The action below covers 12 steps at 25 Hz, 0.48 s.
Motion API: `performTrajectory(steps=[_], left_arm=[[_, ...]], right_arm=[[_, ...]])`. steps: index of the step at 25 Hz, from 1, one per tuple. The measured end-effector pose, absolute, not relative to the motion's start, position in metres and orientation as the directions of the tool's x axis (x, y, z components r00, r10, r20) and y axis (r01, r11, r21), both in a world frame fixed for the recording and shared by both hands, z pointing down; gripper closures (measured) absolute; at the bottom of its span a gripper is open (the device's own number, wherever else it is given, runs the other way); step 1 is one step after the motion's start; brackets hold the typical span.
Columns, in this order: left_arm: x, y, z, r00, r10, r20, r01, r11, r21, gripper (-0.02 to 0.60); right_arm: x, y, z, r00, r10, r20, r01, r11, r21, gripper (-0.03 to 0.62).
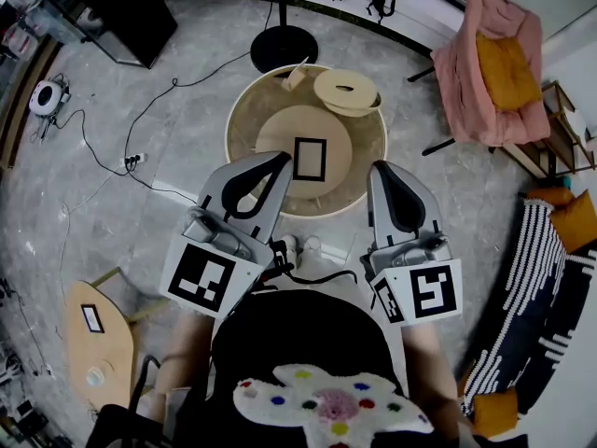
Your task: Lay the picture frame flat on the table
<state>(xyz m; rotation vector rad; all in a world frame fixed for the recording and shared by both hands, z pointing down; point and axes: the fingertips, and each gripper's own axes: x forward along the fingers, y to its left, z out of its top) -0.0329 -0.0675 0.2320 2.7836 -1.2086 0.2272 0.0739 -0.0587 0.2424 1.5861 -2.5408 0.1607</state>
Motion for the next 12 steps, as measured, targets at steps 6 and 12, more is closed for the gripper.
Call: performTrajectory(steps=[6, 12], left_arm=[[-0.0328, -0.0683, 0.2336, 0.676, -0.715, 0.178, -0.730, -0.683, 0.030, 0.565], [-0.0331, -0.0687, 0.2335, 0.674, -0.717, 0.178, -0.732, -0.680, 0.033, 0.565]], right_arm=[[0.0735, -0.0596, 0.2442, -0.433, -0.883, 0.182, -0.899, 0.438, -0.015, 0.557], [0.0721, -0.0603, 0.2437, -0.438, -0.881, 0.182, -0.897, 0.443, -0.014, 0.557]])
